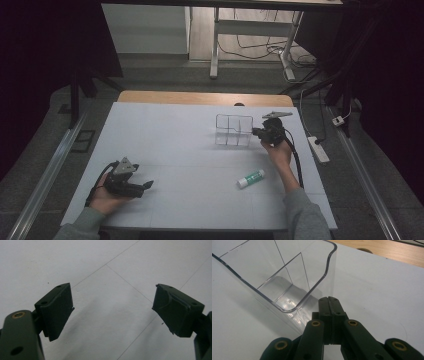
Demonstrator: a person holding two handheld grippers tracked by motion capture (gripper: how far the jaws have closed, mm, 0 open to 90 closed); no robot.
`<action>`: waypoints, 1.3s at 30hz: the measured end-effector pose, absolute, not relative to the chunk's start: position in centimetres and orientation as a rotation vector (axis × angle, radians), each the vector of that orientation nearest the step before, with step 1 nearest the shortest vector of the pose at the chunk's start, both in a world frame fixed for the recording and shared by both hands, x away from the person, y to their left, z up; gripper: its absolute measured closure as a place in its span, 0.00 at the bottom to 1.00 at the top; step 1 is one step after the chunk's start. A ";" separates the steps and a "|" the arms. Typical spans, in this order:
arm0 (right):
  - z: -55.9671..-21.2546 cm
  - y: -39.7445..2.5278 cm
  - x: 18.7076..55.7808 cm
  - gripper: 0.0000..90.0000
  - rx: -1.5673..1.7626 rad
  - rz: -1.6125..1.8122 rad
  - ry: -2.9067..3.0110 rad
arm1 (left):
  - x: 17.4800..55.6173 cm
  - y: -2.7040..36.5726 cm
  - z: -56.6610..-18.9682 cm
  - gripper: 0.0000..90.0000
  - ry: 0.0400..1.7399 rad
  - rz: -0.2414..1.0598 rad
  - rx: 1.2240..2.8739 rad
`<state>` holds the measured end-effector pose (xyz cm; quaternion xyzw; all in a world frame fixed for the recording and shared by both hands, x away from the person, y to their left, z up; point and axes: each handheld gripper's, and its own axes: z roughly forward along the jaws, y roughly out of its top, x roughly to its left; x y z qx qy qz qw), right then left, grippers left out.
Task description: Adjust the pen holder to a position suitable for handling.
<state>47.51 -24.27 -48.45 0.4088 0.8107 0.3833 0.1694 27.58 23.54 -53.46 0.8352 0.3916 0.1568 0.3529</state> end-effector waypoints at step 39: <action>-48.5 -20.0 48.1 0.99 1.094 1.141 2.343 | 27.6 23.6 -53.5 0.18 1.008 0.405 2.167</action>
